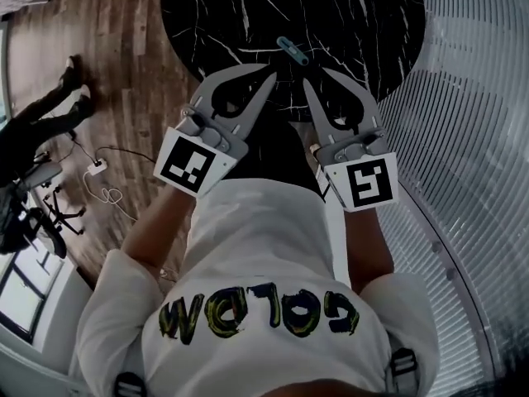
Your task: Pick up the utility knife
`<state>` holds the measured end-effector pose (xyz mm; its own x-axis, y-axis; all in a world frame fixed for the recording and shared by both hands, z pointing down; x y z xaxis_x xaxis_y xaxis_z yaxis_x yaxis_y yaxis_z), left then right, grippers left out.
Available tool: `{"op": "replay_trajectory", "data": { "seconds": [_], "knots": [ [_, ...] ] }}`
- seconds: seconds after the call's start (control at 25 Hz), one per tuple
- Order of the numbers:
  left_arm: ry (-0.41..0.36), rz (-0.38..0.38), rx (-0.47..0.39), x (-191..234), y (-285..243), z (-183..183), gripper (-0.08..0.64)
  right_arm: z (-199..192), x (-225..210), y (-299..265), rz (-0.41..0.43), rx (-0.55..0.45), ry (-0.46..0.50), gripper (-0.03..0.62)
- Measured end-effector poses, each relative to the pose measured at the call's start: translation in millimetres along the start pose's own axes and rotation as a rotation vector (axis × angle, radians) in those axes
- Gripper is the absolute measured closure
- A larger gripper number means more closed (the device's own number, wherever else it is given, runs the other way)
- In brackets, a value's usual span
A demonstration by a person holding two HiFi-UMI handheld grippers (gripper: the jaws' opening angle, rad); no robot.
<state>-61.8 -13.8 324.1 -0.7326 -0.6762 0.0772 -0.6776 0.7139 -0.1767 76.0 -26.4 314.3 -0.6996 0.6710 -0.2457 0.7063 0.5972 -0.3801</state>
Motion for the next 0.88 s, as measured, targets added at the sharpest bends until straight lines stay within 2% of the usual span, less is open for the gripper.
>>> {"op": "replay_trajectory", "data": {
  "seconds": [0.28,0.56,0.88],
  "knots": [
    [0.030,0.000,0.039,9,-13,-44,0.557,-38,-24,-29,0.002,0.116,0.060,0.494],
    [0.061,-0.024,0.055,11,-39,-83,0.557,-77,-46,-59,0.011,0.230,0.065,0.482],
    [0.128,-0.004,0.118,25,-59,-139,0.557,-123,-74,-91,-0.016,0.359,0.087,0.466]
  ]
}}
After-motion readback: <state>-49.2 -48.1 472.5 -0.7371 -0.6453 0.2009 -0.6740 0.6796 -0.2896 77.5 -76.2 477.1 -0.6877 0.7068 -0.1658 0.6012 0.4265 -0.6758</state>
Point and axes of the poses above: the fingertips, and each gripper's own axes: y backward along the fingers, x to its left, z out of its top, the point moved 7 cm from there along y, backward along the fingers, and after that the axes turned 11 degrees about -y, right-handed, at the moved point
